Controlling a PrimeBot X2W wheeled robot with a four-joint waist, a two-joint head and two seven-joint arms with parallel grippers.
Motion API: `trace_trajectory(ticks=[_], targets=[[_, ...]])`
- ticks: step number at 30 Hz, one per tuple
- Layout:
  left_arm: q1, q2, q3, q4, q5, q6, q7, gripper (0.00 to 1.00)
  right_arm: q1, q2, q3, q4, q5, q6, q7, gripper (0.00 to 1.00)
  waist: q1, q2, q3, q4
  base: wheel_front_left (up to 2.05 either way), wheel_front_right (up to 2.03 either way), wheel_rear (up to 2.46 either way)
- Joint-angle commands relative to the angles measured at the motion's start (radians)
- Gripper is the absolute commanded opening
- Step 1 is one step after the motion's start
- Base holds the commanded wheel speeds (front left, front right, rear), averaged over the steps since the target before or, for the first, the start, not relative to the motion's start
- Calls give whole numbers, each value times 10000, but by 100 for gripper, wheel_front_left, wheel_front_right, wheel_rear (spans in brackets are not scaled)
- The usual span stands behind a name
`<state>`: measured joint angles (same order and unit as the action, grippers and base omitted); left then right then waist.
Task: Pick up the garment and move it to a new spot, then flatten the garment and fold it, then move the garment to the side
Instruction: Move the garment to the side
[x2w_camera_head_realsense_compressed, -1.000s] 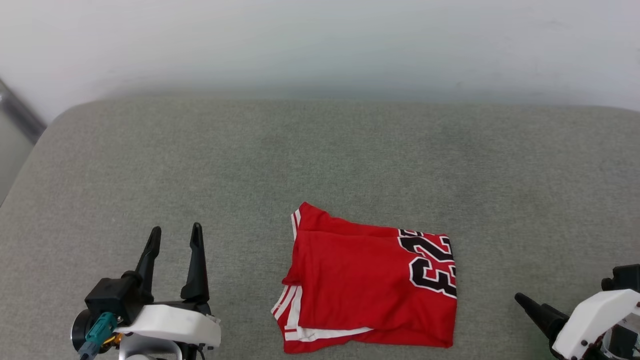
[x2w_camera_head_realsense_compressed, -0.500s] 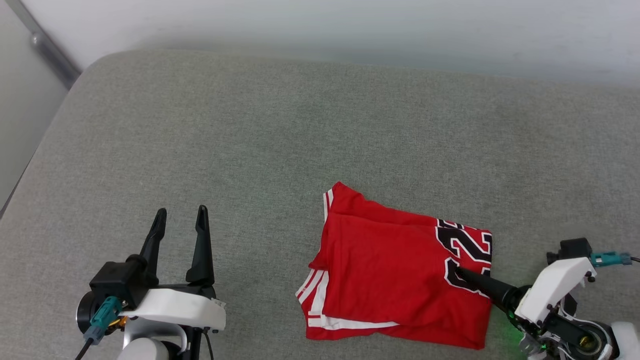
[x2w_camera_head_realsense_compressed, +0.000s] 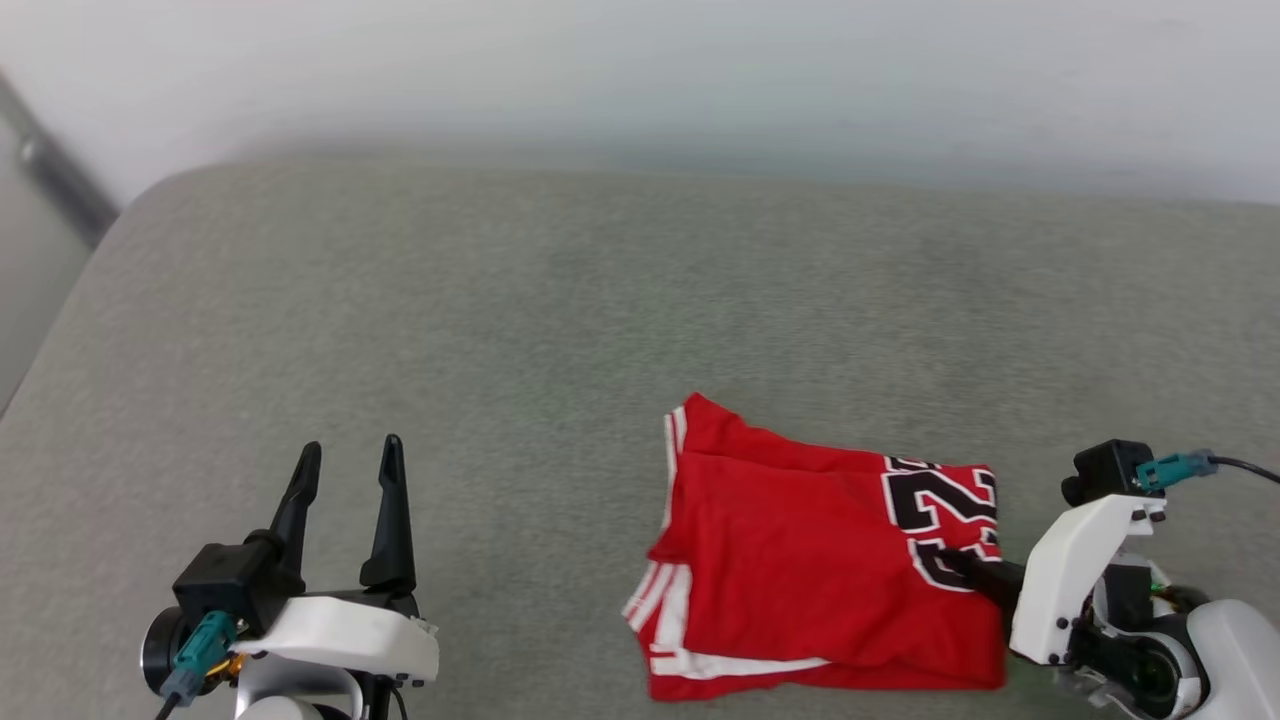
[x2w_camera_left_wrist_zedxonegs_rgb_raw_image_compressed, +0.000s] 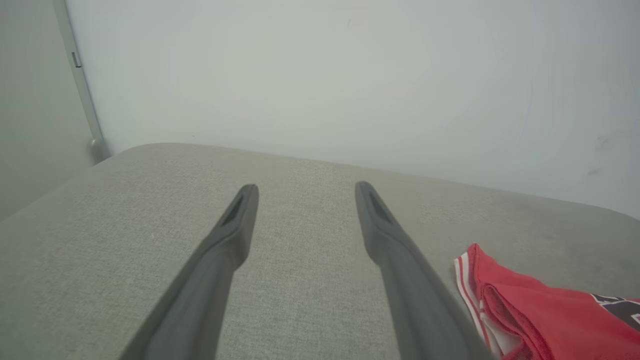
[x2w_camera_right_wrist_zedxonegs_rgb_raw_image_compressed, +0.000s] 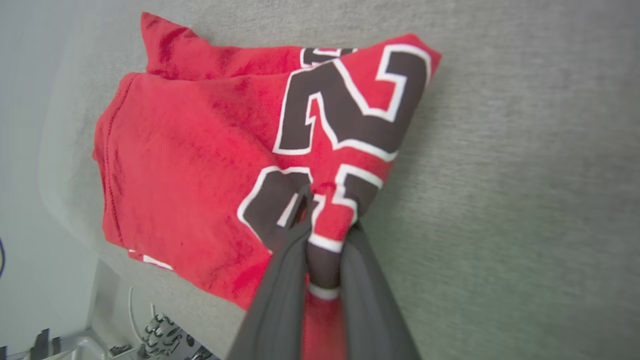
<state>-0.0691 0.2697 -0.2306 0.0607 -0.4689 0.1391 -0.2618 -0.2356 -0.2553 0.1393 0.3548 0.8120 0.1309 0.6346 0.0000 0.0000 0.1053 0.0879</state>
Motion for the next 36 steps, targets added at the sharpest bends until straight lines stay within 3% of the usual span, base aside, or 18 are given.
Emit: trace_trajectory(ticks=[1, 6, 14, 19, 26, 36], targets=[[146, 46, 27, -76, 23, 4, -41, 100, -217, -359, 273, 85, -821, -4, -149, 0, 0, 0, -337, -658, 0, 0, 0], [233, 36, 27, -270, -63, -47, -38, 100, -615, -754, 613, 572, -2505, -5, -291, 0, 0, 0, -359, -1769, 0, 0, 0], [-4, 196, 21, -671, 111, -57, -5, 100, -1536, -612, 451, 1357, -3610, -7, -1077, 0, 0, 0, 365, -3902, 0, 0, 0], [-419, 392, -78, -999, 266, -145, 221, 100, -2435, -517, 124, 1945, -4076, -7, -1937, 0, 0, 0, 1169, -4719, 0, 0, 0], [-1506, 765, -304, -1727, 697, -201, 827, 100, -3995, -534, -1041, 3154, -4793, -7, -3591, 0, 0, 0, 2728, -5119, 0, 0, 0], [-3291, 1152, -760, -2580, 1264, -561, 1688, 100, -5803, -1306, -3029, 4683, -5943, -9, -5257, 0, 0, 0, 4709, -4636, 0, 0, 0]])
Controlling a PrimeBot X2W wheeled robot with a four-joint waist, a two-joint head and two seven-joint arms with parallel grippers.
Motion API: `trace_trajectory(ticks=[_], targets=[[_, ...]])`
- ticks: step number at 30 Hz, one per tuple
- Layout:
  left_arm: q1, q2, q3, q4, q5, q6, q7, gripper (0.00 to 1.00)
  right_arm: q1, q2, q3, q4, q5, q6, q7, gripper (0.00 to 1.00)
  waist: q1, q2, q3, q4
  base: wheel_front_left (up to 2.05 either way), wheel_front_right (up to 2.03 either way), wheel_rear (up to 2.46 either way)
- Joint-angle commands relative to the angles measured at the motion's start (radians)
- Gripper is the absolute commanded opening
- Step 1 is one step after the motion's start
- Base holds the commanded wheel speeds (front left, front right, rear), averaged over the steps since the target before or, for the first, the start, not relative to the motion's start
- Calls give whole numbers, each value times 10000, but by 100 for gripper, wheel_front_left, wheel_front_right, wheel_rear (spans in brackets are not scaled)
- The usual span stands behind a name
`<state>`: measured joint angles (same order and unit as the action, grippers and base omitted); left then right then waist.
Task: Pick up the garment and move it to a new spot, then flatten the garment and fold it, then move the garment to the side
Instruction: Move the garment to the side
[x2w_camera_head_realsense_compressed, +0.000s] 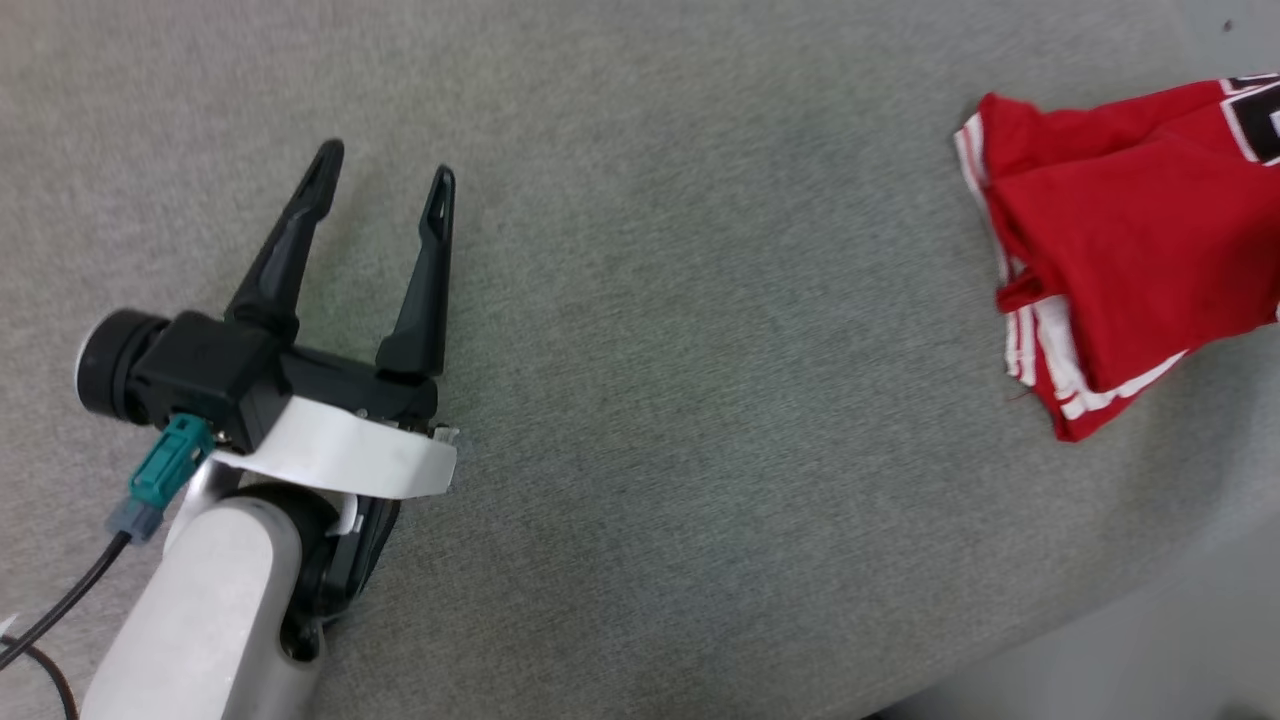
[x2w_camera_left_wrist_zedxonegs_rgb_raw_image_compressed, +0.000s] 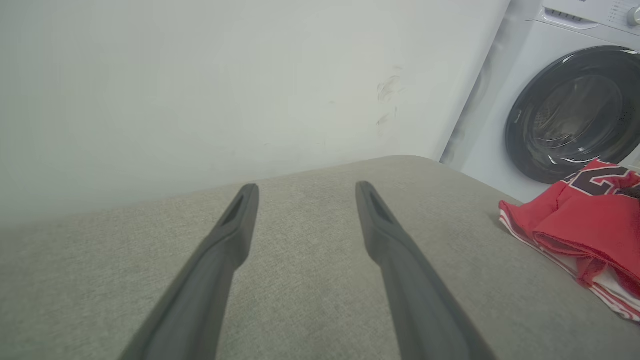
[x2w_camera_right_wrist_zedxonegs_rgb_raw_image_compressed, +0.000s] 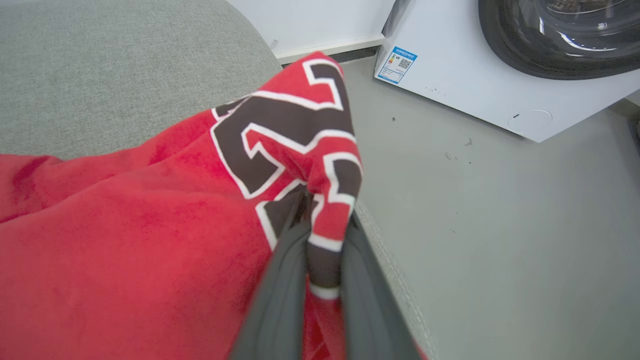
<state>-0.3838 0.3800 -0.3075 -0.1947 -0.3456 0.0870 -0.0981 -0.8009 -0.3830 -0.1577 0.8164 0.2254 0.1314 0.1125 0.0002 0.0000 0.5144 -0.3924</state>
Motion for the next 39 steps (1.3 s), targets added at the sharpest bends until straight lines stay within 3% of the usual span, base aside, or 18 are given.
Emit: trace_trajectory(ticks=[1, 8, 9, 10, 11, 12, 19, 22, 23, 30, 39], targets=[[-270, 79, -27, -41, 77, -74, 76, 100, -251, -47, -250, 250, -206, -14, -161, 0, -2, 0, 726, 204, 0, 0, 0], [-938, 115, -217, -159, 202, -235, 291, 100, -846, 158, -1579, 1417, -1342, -14, -1248, 0, -2, 0, 1323, 466, 0, 0, 0], [-981, 111, -240, -150, 208, -232, 303, 100, -895, 184, -1778, 1553, -1517, -14, -1446, 5, -2, 0, 1350, 494, 0, 0, 0], [-1000, 102, -265, -134, 219, -235, 303, 100, -942, 173, -1975, 1678, -1757, -14, -1652, 33, -2, 0, 1365, 517, 0, 0, 0], [-1016, 81, -285, -100, 214, -242, 292, 100, -959, 180, -2195, 1816, -1966, -14, -1838, 92, -2, 0, 1358, 546, 0, 0, 0], [-1022, 77, -294, -49, 190, -256, 278, 100, -970, 189, -2368, 1890, -2215, -13, -2074, 100, -2, 0, 1322, 580, 0, 0, 0], [-600, -89, -268, 515, -13, -136, -182, 100, -722, 190, -3407, 2054, -3742, -14, -3199, 100, -2, 0, 514, 772, 0, 0, 0], [-254, -200, -266, 872, -163, -110, -485, 100, -423, 282, -3531, 1926, -4200, -13, -3436, 100, -2, 0, -142, 882, 0, 0, 0], [165, -309, -204, 1238, -325, -31, -770, 100, -126, 356, -3412, 1754, -4377, -13, -3584, 100, -2, 0, -837, 1008, 0, 0, 0], [1407, -522, 155, 1814, -810, 317, -1233, 100, 973, 1084, -2569, 1120, -4037, -14, -3718, 100, -2, 0, -2397, 1225, 0, 0, 0], [2482, -843, 397, 2183, -1059, 609, -1513, 100, 2899, 2114, -1366, -733, -2920, -13, -3526, 100, -2, 0, -3552, 2008, 0, 0, 0]])
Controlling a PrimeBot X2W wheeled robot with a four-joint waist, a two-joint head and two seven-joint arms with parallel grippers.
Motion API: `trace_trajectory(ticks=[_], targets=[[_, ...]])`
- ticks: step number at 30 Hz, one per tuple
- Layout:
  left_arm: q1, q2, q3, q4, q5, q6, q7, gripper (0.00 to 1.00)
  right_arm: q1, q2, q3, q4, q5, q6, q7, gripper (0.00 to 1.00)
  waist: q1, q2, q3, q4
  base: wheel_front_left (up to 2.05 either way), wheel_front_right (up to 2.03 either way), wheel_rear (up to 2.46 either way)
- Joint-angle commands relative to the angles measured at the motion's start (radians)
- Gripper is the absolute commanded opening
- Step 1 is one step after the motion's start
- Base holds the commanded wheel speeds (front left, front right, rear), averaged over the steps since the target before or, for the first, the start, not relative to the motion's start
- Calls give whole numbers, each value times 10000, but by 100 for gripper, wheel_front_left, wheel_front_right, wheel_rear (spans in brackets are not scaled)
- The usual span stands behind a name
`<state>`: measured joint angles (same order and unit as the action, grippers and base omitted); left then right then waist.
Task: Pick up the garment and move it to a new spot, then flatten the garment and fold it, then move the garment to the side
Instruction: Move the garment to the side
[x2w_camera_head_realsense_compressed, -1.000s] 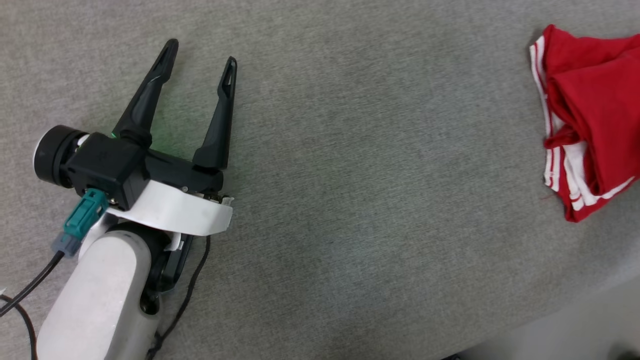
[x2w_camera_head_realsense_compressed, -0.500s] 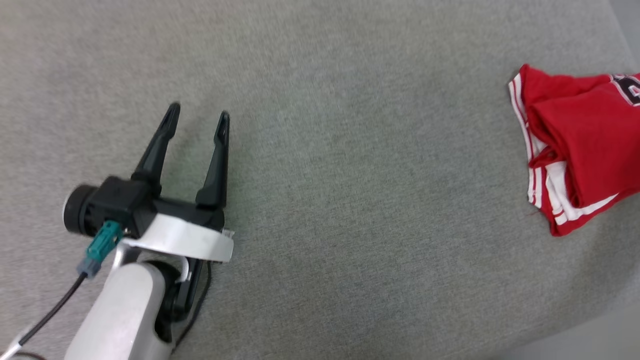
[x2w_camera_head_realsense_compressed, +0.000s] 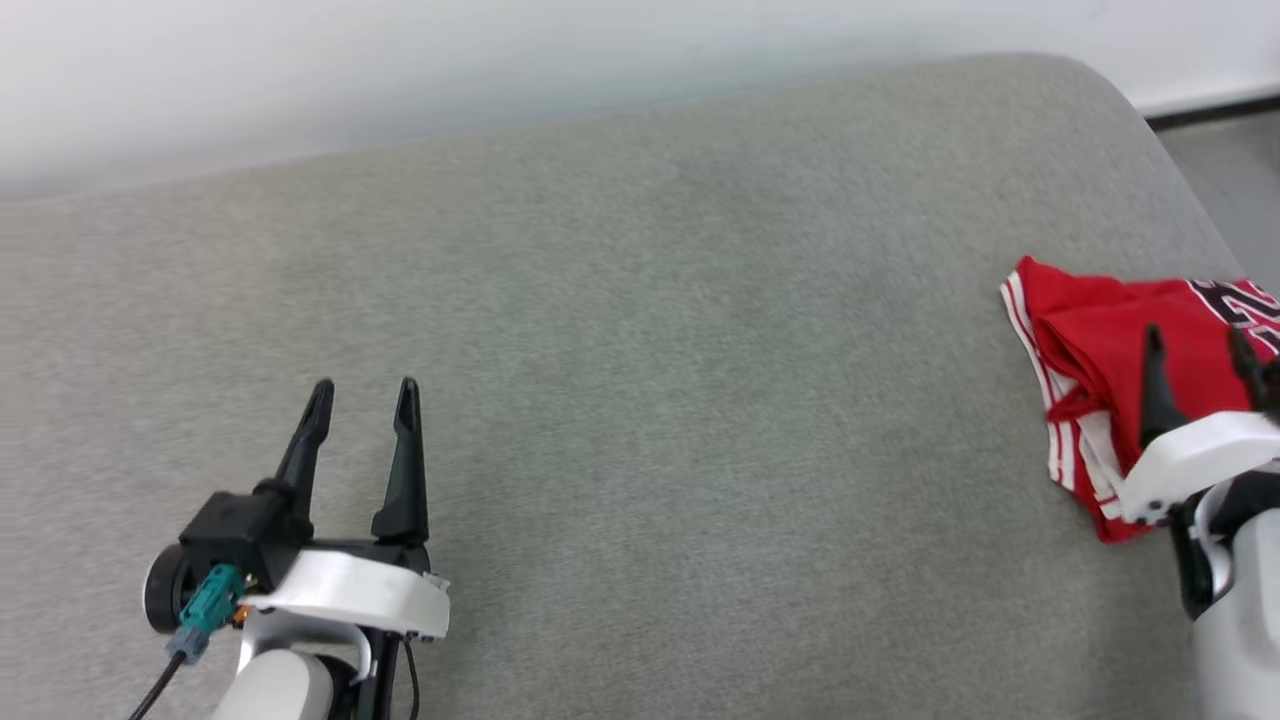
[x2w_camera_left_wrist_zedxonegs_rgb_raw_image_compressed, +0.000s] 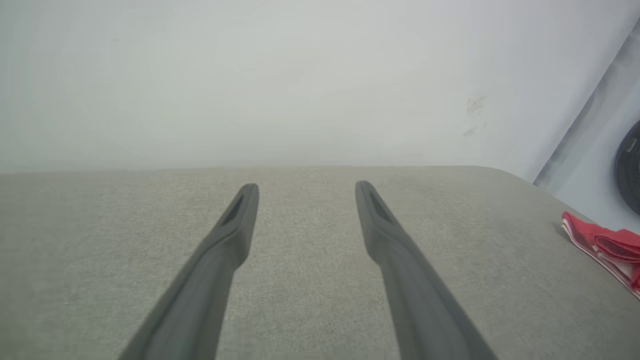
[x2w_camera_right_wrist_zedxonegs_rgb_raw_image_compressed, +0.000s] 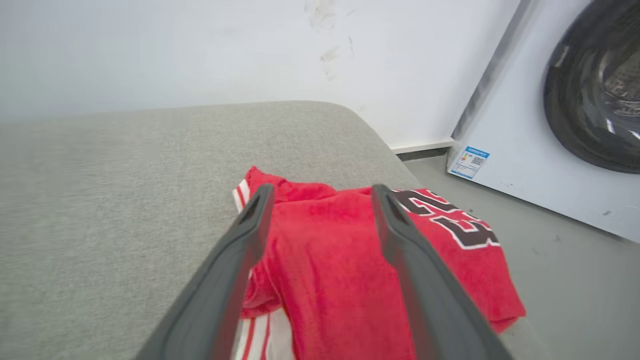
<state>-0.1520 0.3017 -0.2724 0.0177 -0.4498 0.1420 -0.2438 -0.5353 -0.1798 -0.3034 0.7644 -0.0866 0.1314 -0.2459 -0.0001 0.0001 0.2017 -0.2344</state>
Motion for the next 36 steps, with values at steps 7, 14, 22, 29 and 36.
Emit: trace_trajectory(ticks=[7, 14, 22, 29, 36], targets=[[767, -250, 277, 402, -136, 32, -169, 100, 1663, 757, 1246, -2106, 997, -14, 602, 100, 1, -1, -1090, 1155, 0, 0, 0], [1095, -181, 582, 730, -55, -183, -219, 100, 2672, 1135, 2204, -3853, 1598, -14, 1114, 100, 1, -1, -1501, 1704, 0, 0, 0], [1504, -169, 876, 880, 133, -346, -230, 100, 3816, 1269, 2448, -5505, 1734, -13, 1518, 100, 1, -1, -1975, 1740, 0, 0, 0], [1929, -289, 1049, 953, 275, -422, -223, 100, 4832, 1305, 2741, -6932, 1887, -13, 2054, 100, 1, -1, -2221, 1670, 0, 0, 0], [2129, -391, 1106, 1044, 419, -529, -224, 100, 5229, 1314, 2779, -7565, 1999, -13, 2313, 100, 1, -1, -2330, 1746, 0, 0, 0]])
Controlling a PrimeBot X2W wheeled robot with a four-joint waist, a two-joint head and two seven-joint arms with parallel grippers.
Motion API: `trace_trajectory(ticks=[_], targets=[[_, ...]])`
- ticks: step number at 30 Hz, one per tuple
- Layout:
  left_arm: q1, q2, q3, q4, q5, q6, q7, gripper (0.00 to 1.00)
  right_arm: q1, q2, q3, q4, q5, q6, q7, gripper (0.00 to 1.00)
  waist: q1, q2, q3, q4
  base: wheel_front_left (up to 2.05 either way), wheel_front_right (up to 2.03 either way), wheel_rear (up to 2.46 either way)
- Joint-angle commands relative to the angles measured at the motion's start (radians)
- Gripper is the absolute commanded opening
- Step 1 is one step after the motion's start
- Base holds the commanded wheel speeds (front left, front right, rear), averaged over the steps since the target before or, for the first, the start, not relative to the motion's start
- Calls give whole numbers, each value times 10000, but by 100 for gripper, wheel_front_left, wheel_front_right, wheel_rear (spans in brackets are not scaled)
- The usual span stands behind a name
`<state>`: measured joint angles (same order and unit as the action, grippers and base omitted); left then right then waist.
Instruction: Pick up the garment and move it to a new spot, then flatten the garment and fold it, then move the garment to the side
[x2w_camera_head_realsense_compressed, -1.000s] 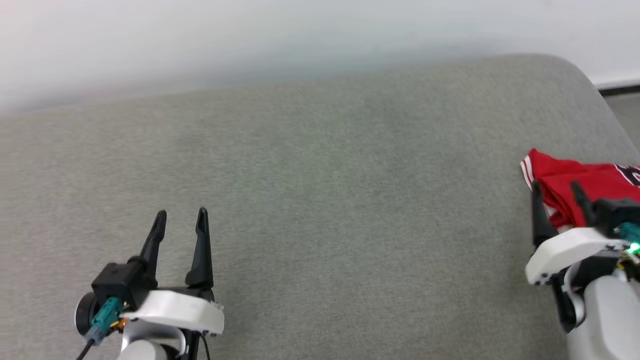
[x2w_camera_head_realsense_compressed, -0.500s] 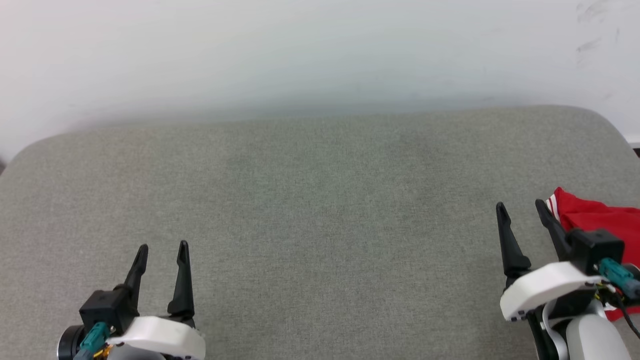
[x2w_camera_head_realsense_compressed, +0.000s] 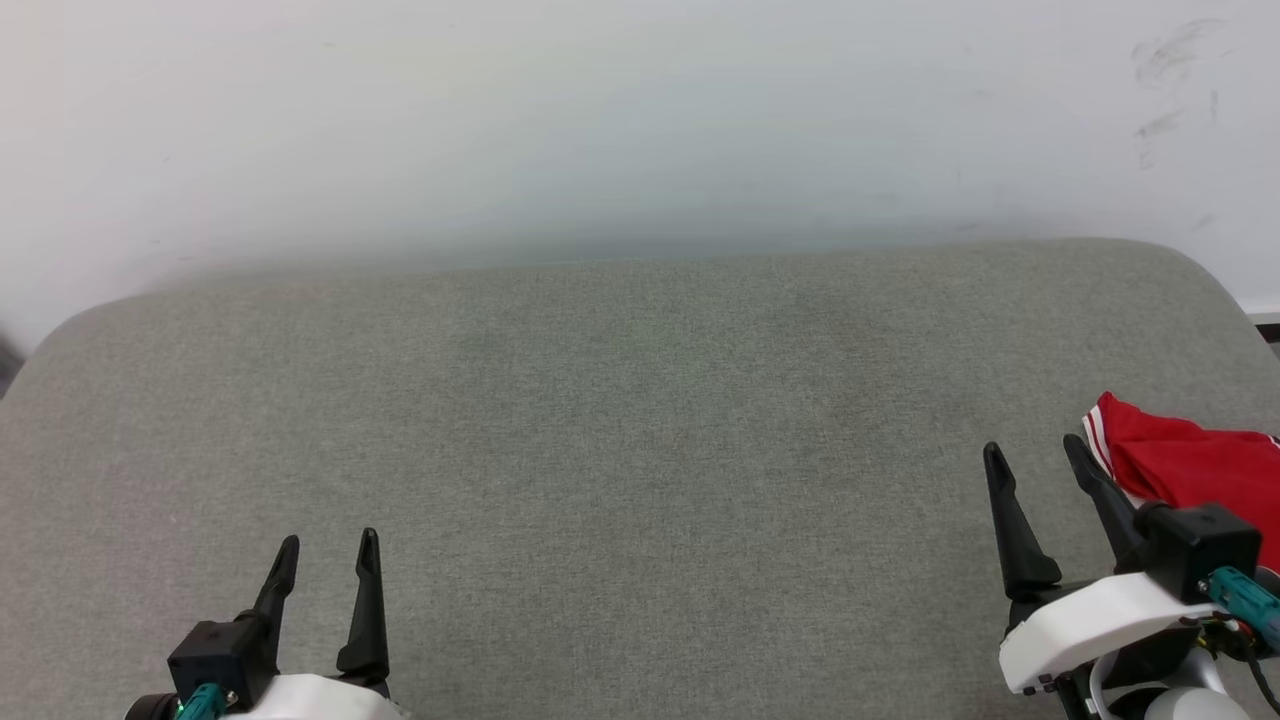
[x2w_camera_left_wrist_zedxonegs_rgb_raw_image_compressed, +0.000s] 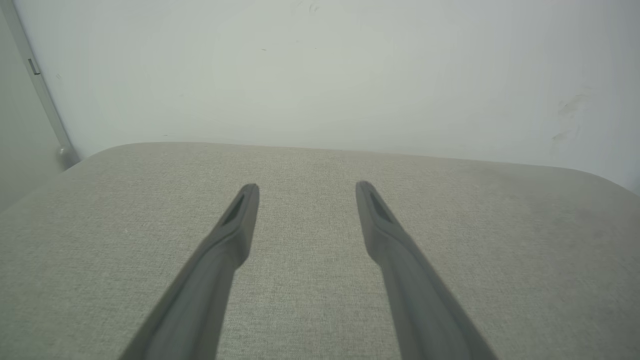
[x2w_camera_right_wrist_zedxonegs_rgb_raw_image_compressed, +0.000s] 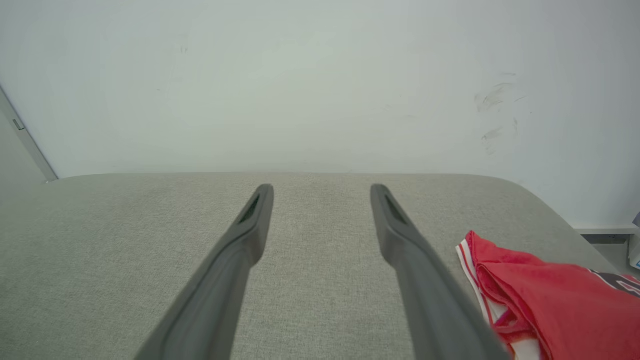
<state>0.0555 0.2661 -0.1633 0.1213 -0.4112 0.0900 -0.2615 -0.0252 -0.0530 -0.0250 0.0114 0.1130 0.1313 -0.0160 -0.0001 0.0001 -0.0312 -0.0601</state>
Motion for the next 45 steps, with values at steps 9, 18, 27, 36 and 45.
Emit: trace_trajectory(ticks=[9, 18, 27, 36, 45], targets=[[-97, -92, 124, 136, 158, -131, -48, 100, 210, 46, 21, -280, 114, -11, 99, 100, 1, -1, 35, 13, 0, 0, 0], [-181, -154, 235, 249, 274, -251, -48, 100, 239, 47, -70, -379, 102, -11, 74, 100, 1, -1, 78, 60, 0, 0, 0], [22, -338, 201, 526, 120, -303, 97, 0, 161, 4, -98, -54, 291, 0, 118, 0, 1, -1, 103, 115, 0, 0, 0], [-207, -560, 536, 621, -1385, -541, 563, 0, 23, 7, -203, 239, 2133, -1, 275, 0, 1, -1, 120, 150, 0, 0, 0], [-402, -759, 819, 690, -2733, -753, 963, 0, -94, 10, -281, 482, 3765, -2, 397, 0, 1, -1, 138, 185, 0, 0, 0]])
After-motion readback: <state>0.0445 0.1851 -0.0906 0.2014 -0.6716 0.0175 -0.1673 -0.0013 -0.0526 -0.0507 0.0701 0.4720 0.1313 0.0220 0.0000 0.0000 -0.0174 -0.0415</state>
